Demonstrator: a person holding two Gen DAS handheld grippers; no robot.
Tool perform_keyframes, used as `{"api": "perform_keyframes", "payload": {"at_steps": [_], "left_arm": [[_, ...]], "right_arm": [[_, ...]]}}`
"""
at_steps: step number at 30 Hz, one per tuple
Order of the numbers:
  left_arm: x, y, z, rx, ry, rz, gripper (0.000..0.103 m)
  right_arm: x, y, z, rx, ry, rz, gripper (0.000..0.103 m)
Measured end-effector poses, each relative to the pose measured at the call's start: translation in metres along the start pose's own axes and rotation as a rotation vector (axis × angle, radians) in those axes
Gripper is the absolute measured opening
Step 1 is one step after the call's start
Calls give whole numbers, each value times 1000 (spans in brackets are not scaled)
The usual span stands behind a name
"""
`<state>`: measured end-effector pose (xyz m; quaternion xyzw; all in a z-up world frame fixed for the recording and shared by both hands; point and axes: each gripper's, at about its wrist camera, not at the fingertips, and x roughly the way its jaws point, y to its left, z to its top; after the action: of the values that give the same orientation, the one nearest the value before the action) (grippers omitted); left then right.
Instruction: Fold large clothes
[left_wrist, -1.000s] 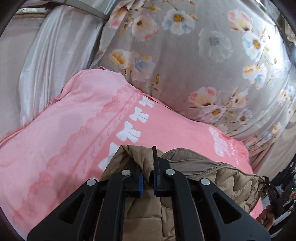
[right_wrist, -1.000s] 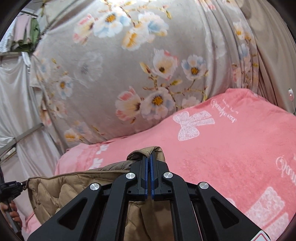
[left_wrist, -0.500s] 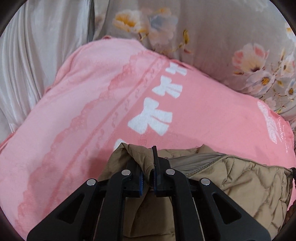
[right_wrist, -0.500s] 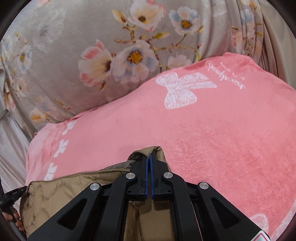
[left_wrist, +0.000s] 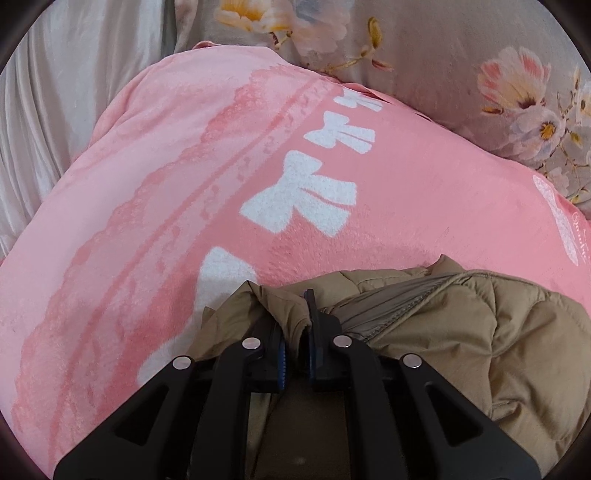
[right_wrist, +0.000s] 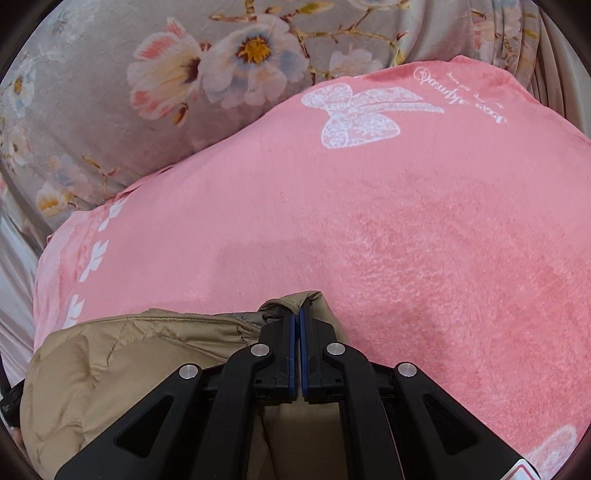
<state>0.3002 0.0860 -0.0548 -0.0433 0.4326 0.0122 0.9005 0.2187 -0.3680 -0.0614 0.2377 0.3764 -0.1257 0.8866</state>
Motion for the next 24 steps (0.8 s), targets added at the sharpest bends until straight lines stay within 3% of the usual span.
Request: {"api": "perform_keyframes", "payload": {"at_steps": [19,24], "left_arm": [[8,-13,-7,57,-28,78,8],[8,-13,-7,71,-21,84,8]], "right_arm": [[17,30,-6,-161,47,-196,2],[17,33,-6,-177,57,-210,3]]}}
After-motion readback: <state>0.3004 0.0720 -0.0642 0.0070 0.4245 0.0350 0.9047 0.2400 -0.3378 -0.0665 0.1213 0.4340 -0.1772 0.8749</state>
